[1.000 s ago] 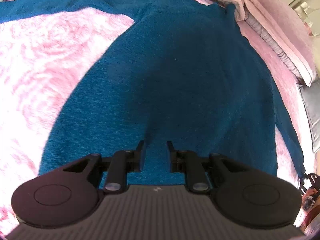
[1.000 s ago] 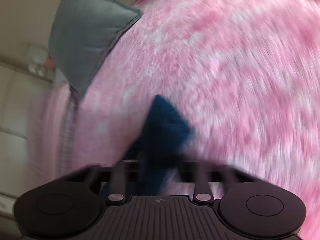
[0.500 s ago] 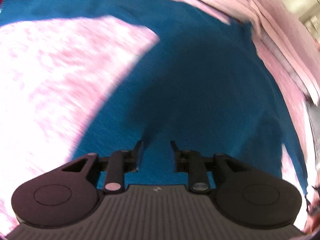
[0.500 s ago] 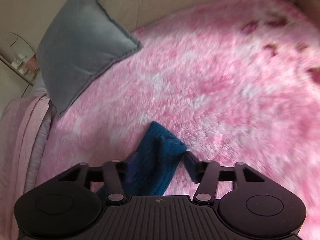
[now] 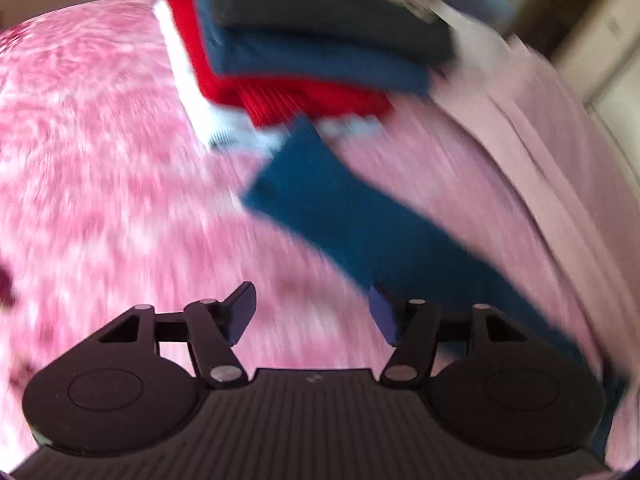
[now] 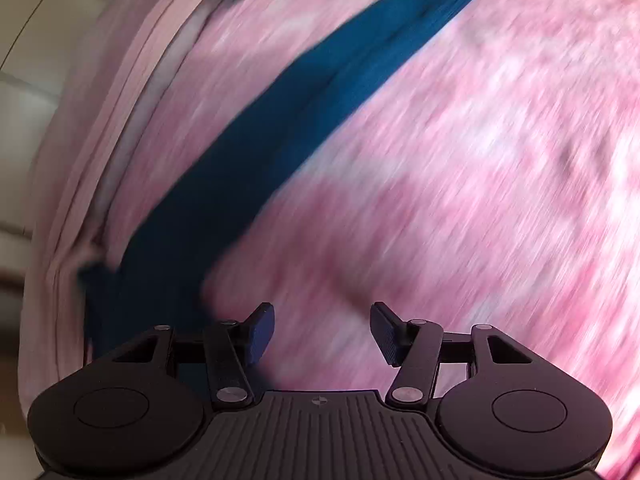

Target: Fold clothes

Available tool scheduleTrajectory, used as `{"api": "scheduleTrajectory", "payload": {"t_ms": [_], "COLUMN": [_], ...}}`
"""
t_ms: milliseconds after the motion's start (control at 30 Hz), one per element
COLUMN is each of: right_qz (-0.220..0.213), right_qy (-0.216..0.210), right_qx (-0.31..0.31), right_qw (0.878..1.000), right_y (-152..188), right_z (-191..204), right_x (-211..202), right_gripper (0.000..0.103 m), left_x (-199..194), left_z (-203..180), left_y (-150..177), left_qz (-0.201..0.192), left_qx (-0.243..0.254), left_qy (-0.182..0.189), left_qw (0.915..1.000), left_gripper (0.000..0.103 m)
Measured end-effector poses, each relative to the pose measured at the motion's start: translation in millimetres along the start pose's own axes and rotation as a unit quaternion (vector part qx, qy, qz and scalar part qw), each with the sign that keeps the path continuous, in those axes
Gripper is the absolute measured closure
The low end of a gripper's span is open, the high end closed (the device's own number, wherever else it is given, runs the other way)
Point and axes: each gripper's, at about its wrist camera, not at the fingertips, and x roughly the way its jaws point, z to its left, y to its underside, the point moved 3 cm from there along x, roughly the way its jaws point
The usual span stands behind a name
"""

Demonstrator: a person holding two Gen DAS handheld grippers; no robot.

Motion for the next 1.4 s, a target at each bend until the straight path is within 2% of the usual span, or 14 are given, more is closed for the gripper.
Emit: {"api": "scheduleTrajectory", "payload": {"t_ms": [100,200,367,467,533,600,667,733,767,900,967,1133,1300,1400], "right_qz": [0.013,0.015,0.000,-0.007,-0.011,-0.019,-0.027,-0.036,-0.041,-0.047,-0.039,0.005,0.005,0.016], "right_qy": [0.002,0.006,0.024,0.035,0.042,0.055,0.067,0.078,0.083,0.075,0.066,0.072,0.063,0.058], "right_qx": [-0.022,-0.048,-0.107,-0.152,-0.182,-0.224,-0.273,-0.332,-0.362,-0.458,-0.500,-0.548,-0.536,-0.521], "right_qw": [1.000,0.999,0.994,0.988,0.982,0.973,0.959,0.939,0.928,0.885,0.863,0.833,0.842,0.852], "right_y": [26.9,49.5,65.1,72.0,76.6,82.1,89.4,100.7,107.1,135.2,151.4,184.6,207.0,217.2], "right_z": [20.1,37.4,58.3,68.0,74.5,80.8,87.0,94.4,98.3,116.8,125.8,109.4,34.1,-13.1], "right_x": [1.5,-2.1,-7.0,-10.2,-12.3,-13.9,-14.4,-14.5,-14.3,1.4,15.2,39.1,-6.0,-42.4], "right_gripper": [0.046,0.046,0.046,0.046,0.046,0.046,0.046,0.046,0.046,0.046,0.046,0.046,0.046,0.047], "left_x": [23.8,34.6,41.3,46.5,38.6,25.0,3.3,-25.9,-42.8,-95.4,-105.0,-98.3,-139.8,-170.5], "left_z": [5.3,-4.6,-8.7,-4.3,-13.0,-20.3,-25.0,-35.0,-44.9,-93.9,-115.9,-119.1,-46.4,-2.9], "left_y": [-20.8,-26.9,-39.9,-34.9,-21.6,-2.8,22.1,54.4,75.2,158.6,194.2,258.2,275.1,278.2], "left_qz": [-0.007,-0.023,-0.080,-0.069,-0.085,-0.085,-0.039,0.021,0.044,0.091,0.094,0.136,0.109,0.115], "left_qx": [0.018,0.113,0.286,0.331,0.374,0.403,0.390,0.375,0.383,0.451,0.486,0.546,0.560,0.546], "left_qy": [-0.018,-0.039,-0.077,-0.087,-0.115,-0.145,-0.120,-0.016,0.037,0.207,0.245,0.220,0.194,0.162], "left_qw": [0.9996,0.9925,0.9519,0.9371,0.9163,0.8998,0.9120,0.9265,0.9219,0.8632,0.8337,0.7968,0.7985,0.8138], "left_gripper": [0.048,0.096,0.095,0.087,0.072,0.071,0.081,0.089,0.092,0.090,0.088,0.085,0.085,0.085]}}
